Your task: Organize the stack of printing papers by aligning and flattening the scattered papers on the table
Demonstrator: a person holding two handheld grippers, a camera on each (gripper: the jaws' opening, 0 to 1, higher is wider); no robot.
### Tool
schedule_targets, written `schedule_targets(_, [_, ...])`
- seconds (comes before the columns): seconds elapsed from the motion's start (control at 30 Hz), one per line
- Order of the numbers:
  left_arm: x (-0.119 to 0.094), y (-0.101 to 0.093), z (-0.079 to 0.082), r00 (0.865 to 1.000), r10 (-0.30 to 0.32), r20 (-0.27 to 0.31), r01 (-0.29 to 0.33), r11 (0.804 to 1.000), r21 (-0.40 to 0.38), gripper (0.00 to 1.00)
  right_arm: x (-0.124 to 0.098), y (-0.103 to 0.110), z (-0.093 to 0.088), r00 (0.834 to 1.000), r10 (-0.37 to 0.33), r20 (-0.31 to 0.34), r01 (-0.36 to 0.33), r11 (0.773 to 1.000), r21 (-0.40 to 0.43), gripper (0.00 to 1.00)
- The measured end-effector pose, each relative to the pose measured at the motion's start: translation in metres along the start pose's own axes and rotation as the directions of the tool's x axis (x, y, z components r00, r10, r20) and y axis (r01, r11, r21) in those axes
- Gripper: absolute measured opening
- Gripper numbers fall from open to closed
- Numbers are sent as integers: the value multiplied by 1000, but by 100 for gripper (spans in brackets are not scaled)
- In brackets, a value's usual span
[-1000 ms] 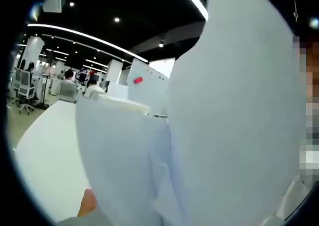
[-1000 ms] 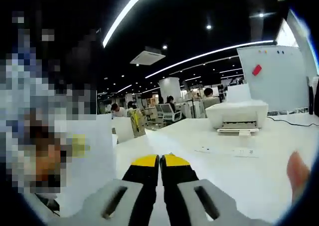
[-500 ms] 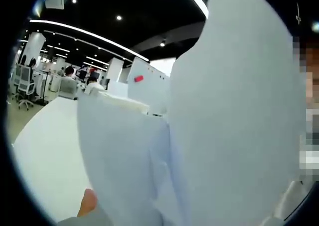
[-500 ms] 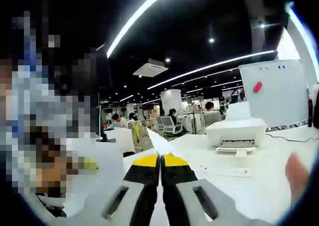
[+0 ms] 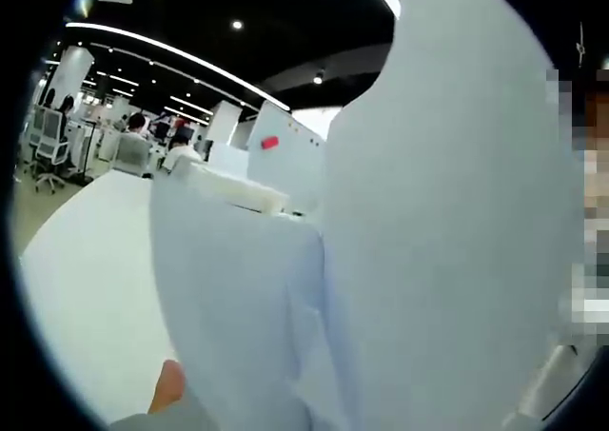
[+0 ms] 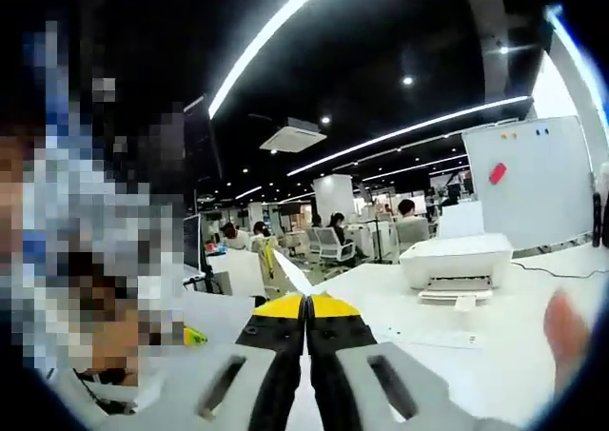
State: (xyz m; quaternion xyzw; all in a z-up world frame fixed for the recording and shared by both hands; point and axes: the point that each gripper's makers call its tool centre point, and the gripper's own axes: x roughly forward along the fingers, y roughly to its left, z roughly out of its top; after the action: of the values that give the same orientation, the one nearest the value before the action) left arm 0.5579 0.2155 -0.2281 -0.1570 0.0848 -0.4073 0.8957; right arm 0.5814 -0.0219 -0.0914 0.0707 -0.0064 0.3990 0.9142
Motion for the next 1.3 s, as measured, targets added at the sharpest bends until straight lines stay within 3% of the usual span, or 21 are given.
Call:
schedule_targets(0.23, [4, 4, -4, 1000, 4, -8, -4, 1000, -12, 6, -5, 8, 9, 1000, 16, 17, -16, 1000, -1, 0])
schedule_targets(0.47, [5, 8, -4, 1000, 0, -7, -1, 1000, -22, 6, -9, 35, 23, 997, 73, 37, -73, 997, -2, 0])
schedule_targets(0.8, [6, 9, -8, 1000, -4, 0, 4, 998, -60, 6, -20, 74, 58, 982, 168, 83, -167, 986, -21, 0])
schedule_targets(1.0, [8, 10, -11, 1000, -6, 4, 7, 997, -81, 6, -27, 103, 71, 963, 244, 116, -243, 970, -26, 0])
schedule_targets(1.3, [17, 10, -11, 1000, -19, 22, 22, 992, -128, 6, -25, 129, 69, 933, 332, 143, -339, 940, 28, 0])
